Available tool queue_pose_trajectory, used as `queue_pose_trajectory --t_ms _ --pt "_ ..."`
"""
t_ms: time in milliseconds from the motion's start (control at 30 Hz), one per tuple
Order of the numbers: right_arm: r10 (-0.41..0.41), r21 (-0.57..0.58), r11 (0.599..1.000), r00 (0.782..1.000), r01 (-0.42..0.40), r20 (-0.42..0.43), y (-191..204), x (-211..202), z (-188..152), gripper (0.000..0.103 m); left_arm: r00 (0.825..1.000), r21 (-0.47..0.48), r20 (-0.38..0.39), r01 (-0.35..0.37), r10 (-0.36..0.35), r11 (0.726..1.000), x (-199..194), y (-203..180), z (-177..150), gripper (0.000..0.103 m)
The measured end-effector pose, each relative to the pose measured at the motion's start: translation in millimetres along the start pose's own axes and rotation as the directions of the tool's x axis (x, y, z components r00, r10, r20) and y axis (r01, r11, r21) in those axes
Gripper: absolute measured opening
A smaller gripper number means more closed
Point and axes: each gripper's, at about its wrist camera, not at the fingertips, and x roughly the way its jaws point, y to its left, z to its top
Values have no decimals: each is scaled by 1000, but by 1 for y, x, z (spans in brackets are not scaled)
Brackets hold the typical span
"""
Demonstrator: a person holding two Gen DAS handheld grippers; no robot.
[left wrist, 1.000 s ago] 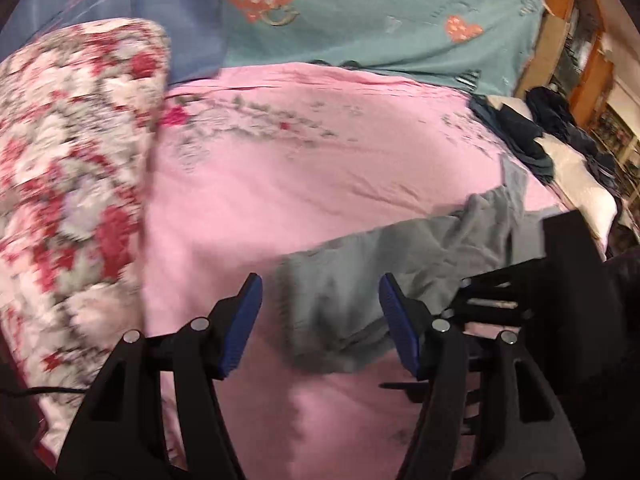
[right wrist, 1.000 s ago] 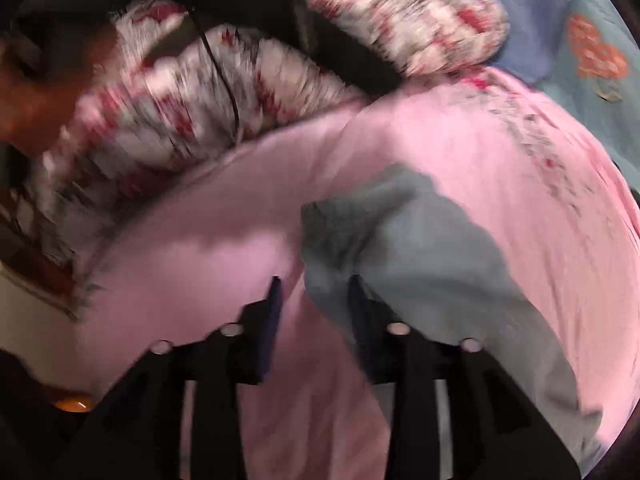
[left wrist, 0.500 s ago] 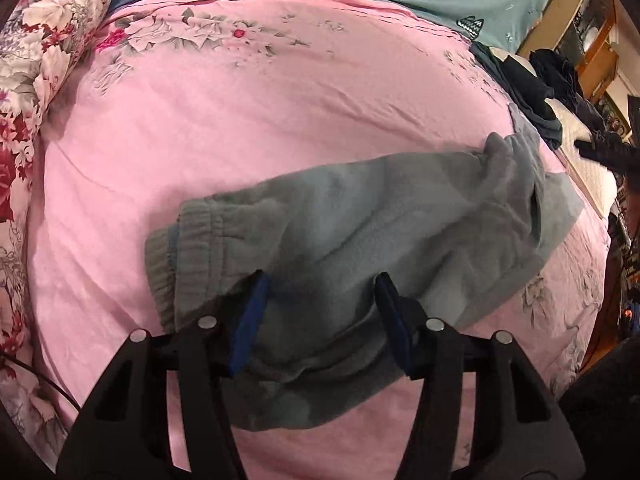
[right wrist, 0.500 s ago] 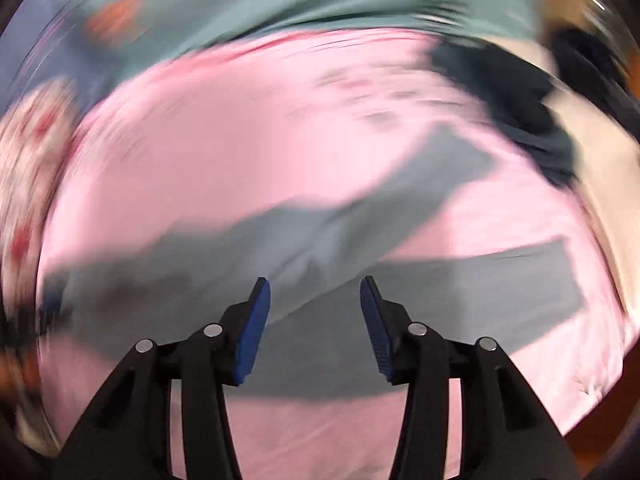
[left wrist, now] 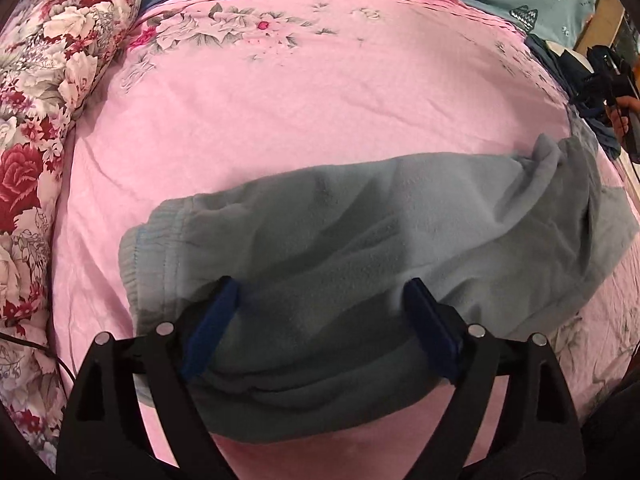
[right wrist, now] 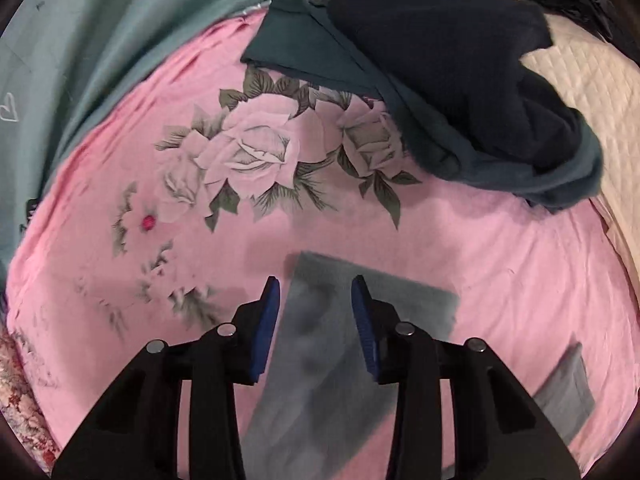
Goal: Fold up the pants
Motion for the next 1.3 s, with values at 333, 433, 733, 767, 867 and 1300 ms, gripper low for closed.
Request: queue_pose_trajectory --t_ms 333,433,733,767,867,1300 --pt "-158 -36 987 987 159 20 6 11 -2 15 1000 16 -1 -9 9 1000 4 -4 2 91" --pt "-88 -1 996 996 88 1 -5 2 0 11 1000 18 7 -3 3 1000 3 -4 0 91" --pt "-141 -7 990 988 141 -61 0 -4 13 36 999 21 38 9 -10 1000 0 -3 -4 92" --pt "-171 -24 985 982 170 -76 6 2 13 36 999 21 40 12 -13 1000 0 -3 -4 92" --pt "-255 -50 967 960 250 -115 21 15 12 36 999 25 42 19 -20 1000 -1 -2 -4 92" --pt "-36 21 999 998 37 -47 3 -27 18 3 998 46 49 25 -28 999 -2 -1 -6 92"
